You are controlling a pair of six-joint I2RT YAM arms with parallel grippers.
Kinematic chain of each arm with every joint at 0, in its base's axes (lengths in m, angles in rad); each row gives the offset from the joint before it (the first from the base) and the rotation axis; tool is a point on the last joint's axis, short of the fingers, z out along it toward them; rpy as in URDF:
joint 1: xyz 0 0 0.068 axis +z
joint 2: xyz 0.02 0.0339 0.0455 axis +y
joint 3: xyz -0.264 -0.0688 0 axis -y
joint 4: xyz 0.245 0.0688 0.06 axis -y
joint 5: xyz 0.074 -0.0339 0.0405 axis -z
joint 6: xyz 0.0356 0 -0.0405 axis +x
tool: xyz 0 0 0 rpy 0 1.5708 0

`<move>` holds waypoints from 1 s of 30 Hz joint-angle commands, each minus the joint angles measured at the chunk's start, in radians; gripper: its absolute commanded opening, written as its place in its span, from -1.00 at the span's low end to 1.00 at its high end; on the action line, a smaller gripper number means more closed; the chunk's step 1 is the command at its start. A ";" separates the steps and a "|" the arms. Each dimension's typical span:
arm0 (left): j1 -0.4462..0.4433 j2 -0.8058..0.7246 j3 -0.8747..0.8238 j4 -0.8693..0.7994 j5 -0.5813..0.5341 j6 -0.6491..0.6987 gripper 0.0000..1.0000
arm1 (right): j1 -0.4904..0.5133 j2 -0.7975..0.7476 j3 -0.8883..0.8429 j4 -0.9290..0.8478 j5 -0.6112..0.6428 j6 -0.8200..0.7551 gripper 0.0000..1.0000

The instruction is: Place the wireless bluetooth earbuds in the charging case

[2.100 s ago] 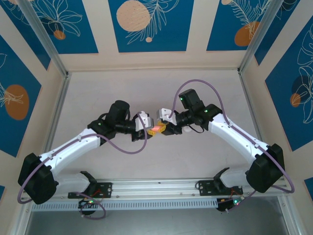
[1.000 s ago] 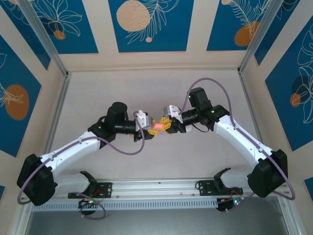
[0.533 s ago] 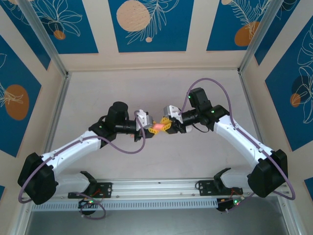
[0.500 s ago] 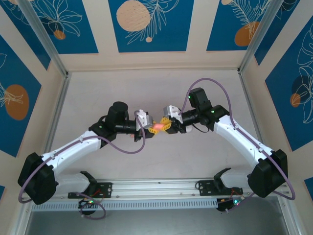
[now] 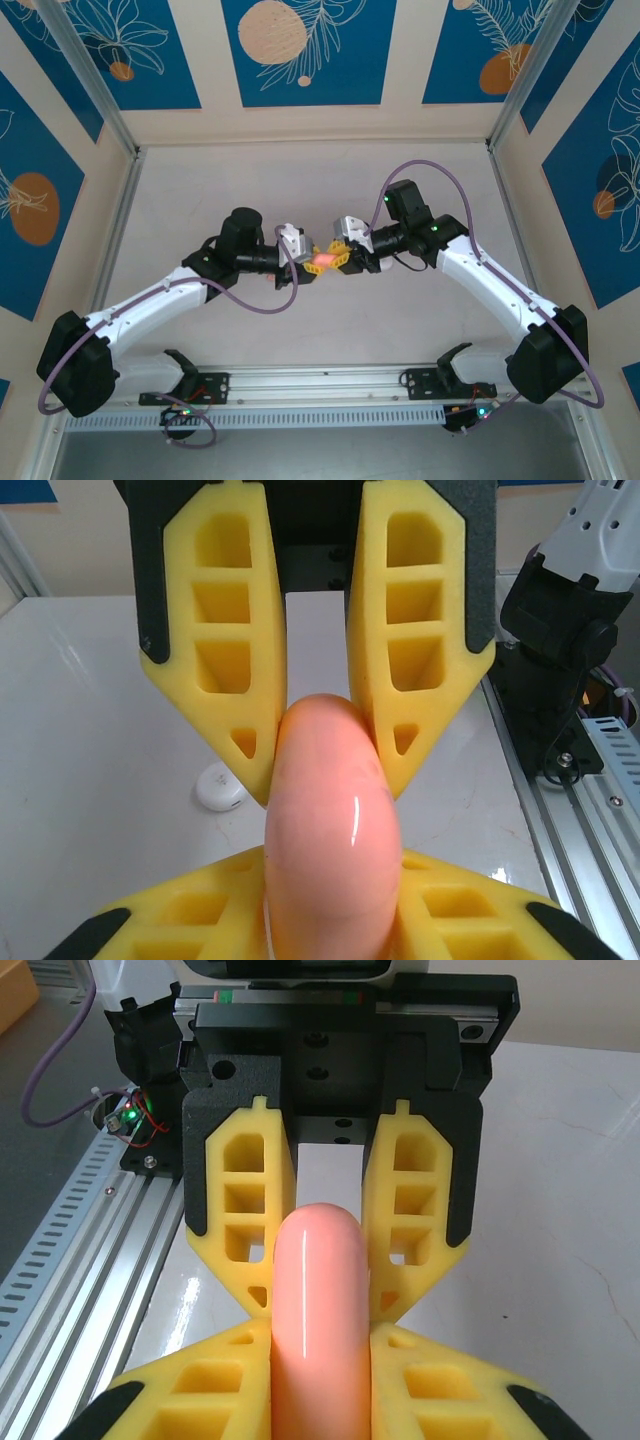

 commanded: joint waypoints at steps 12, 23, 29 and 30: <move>-0.003 -0.007 0.018 0.028 0.036 -0.013 -0.51 | 0.011 -0.010 0.007 -0.009 -0.007 -0.016 -0.55; -0.004 0.008 0.076 -0.084 -0.016 -0.010 -0.81 | 0.008 -0.013 0.004 0.010 0.002 -0.004 -0.53; -0.005 -0.003 0.077 -0.080 -0.061 -0.045 -0.56 | 0.008 -0.010 0.007 0.013 0.000 0.001 -0.53; -0.004 -0.003 0.078 -0.078 -0.062 -0.052 -0.59 | 0.008 -0.010 0.007 0.012 0.000 0.002 -0.53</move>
